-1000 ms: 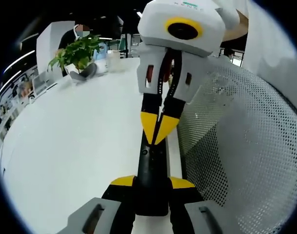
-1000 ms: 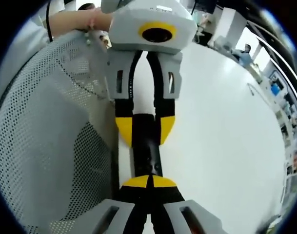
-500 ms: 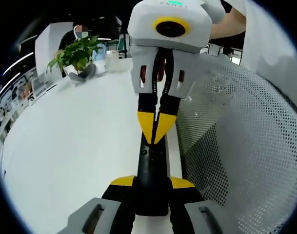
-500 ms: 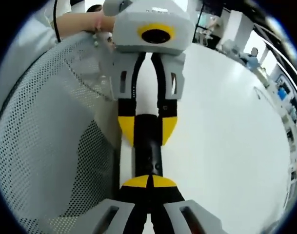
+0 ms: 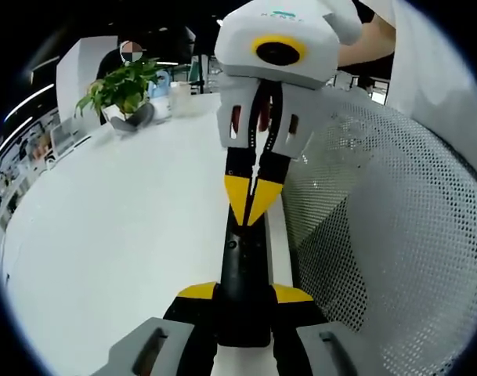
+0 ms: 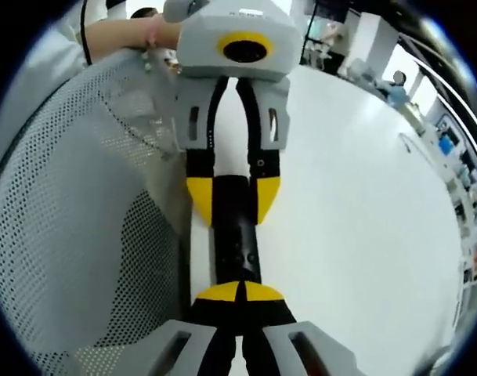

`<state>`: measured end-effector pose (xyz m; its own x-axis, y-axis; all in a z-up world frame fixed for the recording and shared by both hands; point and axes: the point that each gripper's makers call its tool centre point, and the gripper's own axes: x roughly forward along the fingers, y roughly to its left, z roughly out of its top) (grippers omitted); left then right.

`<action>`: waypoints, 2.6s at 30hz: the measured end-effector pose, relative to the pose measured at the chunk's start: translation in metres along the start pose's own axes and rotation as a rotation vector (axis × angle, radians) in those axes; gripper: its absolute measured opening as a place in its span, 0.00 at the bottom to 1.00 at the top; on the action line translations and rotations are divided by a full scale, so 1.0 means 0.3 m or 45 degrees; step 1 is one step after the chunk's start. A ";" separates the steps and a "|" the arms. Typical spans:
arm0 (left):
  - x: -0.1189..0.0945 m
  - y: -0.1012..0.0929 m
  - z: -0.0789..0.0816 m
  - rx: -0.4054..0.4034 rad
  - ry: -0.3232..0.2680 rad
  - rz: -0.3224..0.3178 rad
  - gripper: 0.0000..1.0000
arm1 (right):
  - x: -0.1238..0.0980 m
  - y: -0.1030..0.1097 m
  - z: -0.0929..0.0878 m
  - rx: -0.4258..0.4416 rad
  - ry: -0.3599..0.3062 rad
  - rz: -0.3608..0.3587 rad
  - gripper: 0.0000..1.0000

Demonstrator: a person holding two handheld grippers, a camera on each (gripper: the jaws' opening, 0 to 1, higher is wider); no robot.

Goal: Press the specified remote control buttons in sequence, fully releasing each button before pressing the next.

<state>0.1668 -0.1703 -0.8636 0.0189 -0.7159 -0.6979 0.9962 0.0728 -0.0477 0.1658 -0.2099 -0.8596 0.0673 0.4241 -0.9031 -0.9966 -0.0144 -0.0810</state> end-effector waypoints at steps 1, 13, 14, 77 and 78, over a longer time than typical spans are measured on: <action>0.000 0.000 0.000 0.002 0.001 0.001 0.25 | 0.001 0.002 0.002 0.010 0.005 -0.009 0.00; -0.002 -0.002 0.000 -0.016 0.012 0.006 0.25 | -0.012 -0.003 -0.005 0.162 -0.075 -0.002 0.00; -0.002 -0.002 0.000 -0.013 0.012 0.006 0.25 | -0.013 -0.002 -0.006 0.159 -0.074 -0.001 0.00; -0.003 -0.003 -0.002 -0.005 -0.001 -0.005 0.24 | 0.007 0.002 0.016 0.200 -0.114 -0.227 0.00; -0.002 -0.003 -0.002 -0.003 0.000 -0.006 0.24 | 0.001 -0.003 0.028 0.215 -0.148 -0.226 0.00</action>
<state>0.1659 -0.1695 -0.8634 0.0143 -0.7162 -0.6978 0.9961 0.0711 -0.0526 0.1662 -0.2022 -0.8562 0.2459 0.5075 -0.8258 -0.9640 0.2169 -0.1537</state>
